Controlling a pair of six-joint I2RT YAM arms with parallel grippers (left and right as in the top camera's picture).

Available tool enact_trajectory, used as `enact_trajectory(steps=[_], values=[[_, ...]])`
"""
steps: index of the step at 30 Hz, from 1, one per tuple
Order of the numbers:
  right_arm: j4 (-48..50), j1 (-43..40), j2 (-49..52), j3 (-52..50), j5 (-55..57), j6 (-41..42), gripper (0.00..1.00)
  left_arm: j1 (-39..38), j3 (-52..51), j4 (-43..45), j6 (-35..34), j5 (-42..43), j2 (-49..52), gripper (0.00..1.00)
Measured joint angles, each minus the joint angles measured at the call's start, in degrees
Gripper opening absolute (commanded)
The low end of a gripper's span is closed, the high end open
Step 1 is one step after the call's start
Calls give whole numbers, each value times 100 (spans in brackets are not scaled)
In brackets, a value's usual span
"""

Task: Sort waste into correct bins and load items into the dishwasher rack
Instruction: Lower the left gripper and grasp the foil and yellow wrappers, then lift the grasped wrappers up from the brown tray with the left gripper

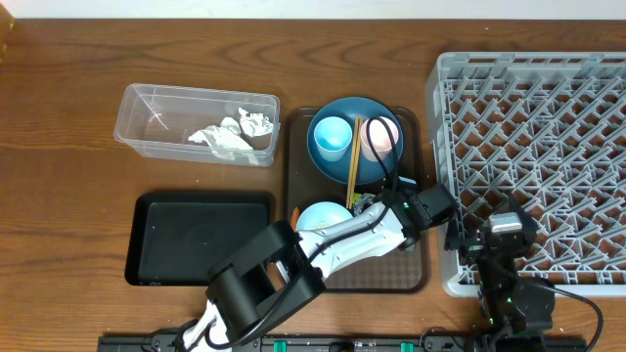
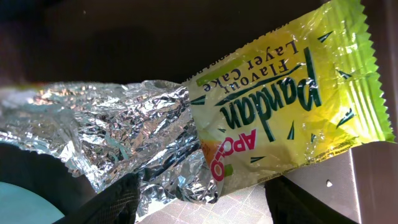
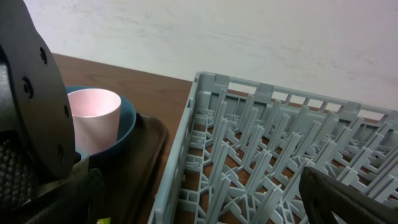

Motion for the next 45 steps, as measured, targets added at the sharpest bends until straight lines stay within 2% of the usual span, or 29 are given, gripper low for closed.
enact_trajectory(steps=[4, 7, 13, 16, 24, 27, 45], values=[[0, 0, 0, 0, 0, 0, 99, 0, 0, 0, 0, 0, 0, 66], [0, 0, 0, 0, 0, 0, 99, 0, 0, 0, -11, 0, 0, 60], [0, 0, 0, 0, 0, 0, 99, 0, 0, 0, -20, -2, 2, 55], [0, 0, 0, 0, 0, 0, 99, 0, 0, 0, -26, -2, 0, 50], [0, 0, 0, 0, 0, 0, 99, 0, 0, 0, -26, -2, 0, 25], [0, 0, 0, 0, 0, 0, 99, 0, 0, -2, -24, -2, 0, 6], [2, 0, 0, 0, -2, 0, 99, -11, -7, -450, -15, 2, -278, 6]])
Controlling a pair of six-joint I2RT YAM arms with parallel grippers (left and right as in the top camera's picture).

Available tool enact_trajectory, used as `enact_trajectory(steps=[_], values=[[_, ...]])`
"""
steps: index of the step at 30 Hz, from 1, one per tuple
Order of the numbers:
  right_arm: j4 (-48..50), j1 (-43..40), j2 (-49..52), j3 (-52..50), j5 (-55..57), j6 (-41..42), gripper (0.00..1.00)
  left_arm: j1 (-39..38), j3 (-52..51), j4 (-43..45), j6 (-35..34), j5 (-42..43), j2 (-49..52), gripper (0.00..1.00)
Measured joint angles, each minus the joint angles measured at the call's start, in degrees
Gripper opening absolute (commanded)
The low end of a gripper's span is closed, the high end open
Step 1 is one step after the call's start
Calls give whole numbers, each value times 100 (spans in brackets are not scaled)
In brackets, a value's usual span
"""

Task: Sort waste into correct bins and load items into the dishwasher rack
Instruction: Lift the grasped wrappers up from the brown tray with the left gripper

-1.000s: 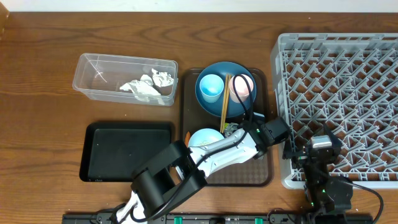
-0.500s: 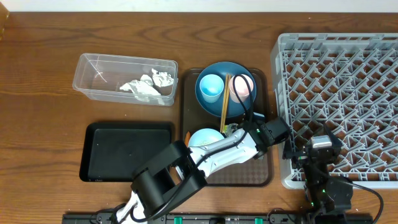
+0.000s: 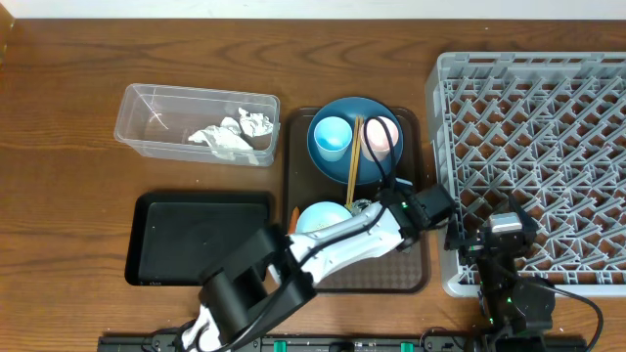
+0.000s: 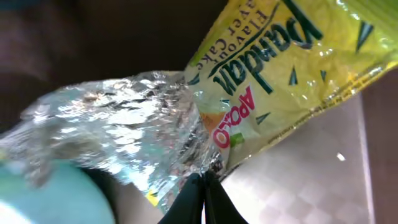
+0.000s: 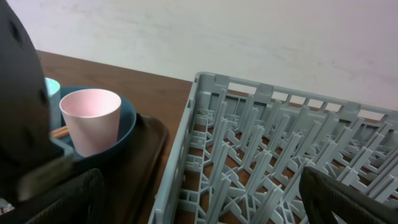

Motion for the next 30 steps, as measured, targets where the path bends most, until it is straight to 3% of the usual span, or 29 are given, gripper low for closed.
enact_trajectory(steps=[14, 16, 17, 23, 30], values=[[0, 0, 0, 0, 0, 0, 99, -31, -2, -197, 0, 138, -533, 6], [0, 0, 0, 0, 0, 0, 99, -31, -2, -199, 7, 157, -533, 13], [0, 0, 0, 0, 0, 0, 99, -31, -2, -197, 26, 168, -533, 22], [0, 0, 0, 0, 0, 0, 99, -31, -4, 205, 184, 216, -533, 51], [2, 0, 0, 0, 0, 0, 99, -31, -4, 479, 599, 286, -533, 56]])
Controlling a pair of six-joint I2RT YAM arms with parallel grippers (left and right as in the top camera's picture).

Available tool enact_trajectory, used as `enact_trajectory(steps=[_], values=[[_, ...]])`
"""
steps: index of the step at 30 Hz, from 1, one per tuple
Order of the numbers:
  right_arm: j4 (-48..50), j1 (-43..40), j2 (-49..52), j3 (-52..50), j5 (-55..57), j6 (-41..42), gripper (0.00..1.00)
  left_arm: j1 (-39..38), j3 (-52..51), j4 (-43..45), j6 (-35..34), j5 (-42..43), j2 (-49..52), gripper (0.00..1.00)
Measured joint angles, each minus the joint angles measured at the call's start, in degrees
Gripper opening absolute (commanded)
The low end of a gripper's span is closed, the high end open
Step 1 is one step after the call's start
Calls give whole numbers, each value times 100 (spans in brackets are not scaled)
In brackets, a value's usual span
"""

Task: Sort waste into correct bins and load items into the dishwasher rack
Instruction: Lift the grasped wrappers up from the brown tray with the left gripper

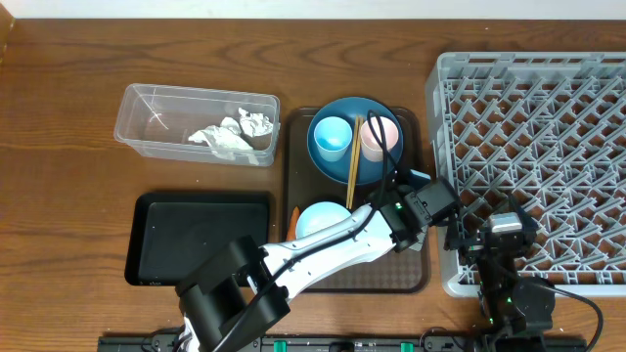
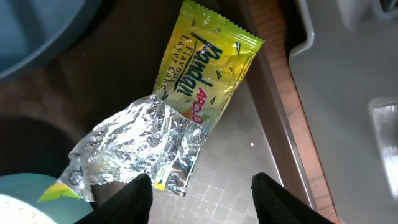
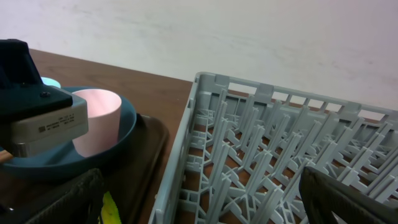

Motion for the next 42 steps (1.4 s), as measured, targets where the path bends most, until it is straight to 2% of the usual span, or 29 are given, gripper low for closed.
enact_trajectory(steps=[12, 26, 29, 31, 35, 36, 42], values=[[-2, 0, 0, 0, 0, 0, 99, 0, 0, 546, 177, 17, 391, 56], [-4, 0, 0, 0, 2, 0, 99, 0, 0, 638, 195, -140, 780, 54], [-4, 0, 0, 0, 2, 0, 99, 0, 0, 675, 205, -142, 901, 40], [-9, 0, 2, 0, 13, -20, 99, 4, 0, 706, 216, -164, 955, 28], [-7, 0, 2, 0, 9, -20, 99, 11, 0, 717, 245, -203, 955, 19], [-7, 0, 2, 0, 9, -20, 99, 11, 0, 717, 245, -203, 955, 13], [-7, 0, 2, 0, 7, -20, 99, 11, 0, 590, 278, -227, 940, 6]])
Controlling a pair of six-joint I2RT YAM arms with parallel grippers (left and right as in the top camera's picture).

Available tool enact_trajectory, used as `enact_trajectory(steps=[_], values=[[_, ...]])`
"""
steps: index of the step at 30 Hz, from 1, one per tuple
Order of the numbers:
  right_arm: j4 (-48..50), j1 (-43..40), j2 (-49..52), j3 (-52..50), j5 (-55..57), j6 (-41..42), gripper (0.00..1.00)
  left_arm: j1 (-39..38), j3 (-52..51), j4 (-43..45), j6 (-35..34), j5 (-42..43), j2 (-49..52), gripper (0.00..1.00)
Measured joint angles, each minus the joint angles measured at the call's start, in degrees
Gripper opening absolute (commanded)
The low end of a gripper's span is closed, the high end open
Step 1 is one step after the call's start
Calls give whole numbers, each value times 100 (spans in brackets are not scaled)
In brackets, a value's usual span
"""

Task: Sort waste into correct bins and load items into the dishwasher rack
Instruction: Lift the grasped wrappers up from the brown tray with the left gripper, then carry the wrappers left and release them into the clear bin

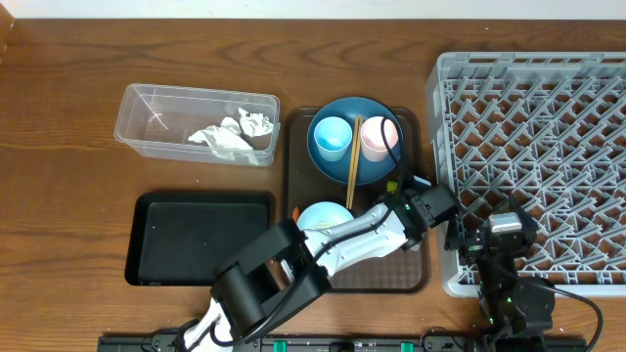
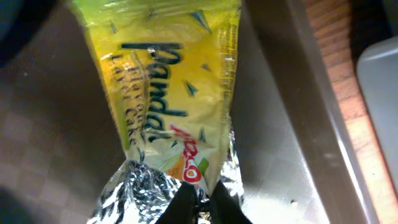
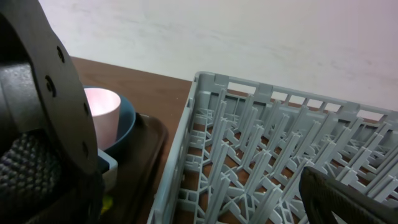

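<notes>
A yellow Pandan cake wrapper [image 2: 168, 106] with a torn silver foil end lies on the brown tray [image 1: 391, 269], by the tray's right rim. My left gripper [image 2: 200, 202] is low over it, shut on the foil end. From overhead that gripper [image 1: 399, 196] sits just below the blue plate [image 1: 323, 168]. The plate carries a blue cup [image 1: 332, 134], a pink cup [image 1: 379, 137] and chopsticks [image 1: 352, 161]. A pale blue bowl [image 1: 321, 217] stands on the tray. My right gripper [image 3: 199, 211] is open over the near left corner of the grey rack [image 1: 548, 147].
A clear bin [image 1: 147, 122] holding crumpled tissues [image 1: 233, 132] stands at the back left. A black tray [image 1: 196, 240] lies in front of it. In the right wrist view my left arm [image 3: 43, 124] fills the left side, close to the rack wall [image 3: 186, 143].
My left gripper was open and higher above the wrapper. Now it is low and shut on the wrapper's foil end. The right arm has not moved.
My left gripper was open close over the wrapper on the tray. Then it was shut on the foil end. Then it was open and raised, with the wrapper lying flat on the tray. Now it is shut on the foil end again.
</notes>
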Motion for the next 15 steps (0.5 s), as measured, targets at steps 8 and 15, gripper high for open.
enact_trajectory(steps=[8, 15], values=[[4, 0, 0, 0, -4, 0, 99, -2, -11, -229, 24, 2, -507, 6], [4, 0, 0, 0, -4, 0, 99, -7, -11, -555, 28, -17, -1572, 6]])
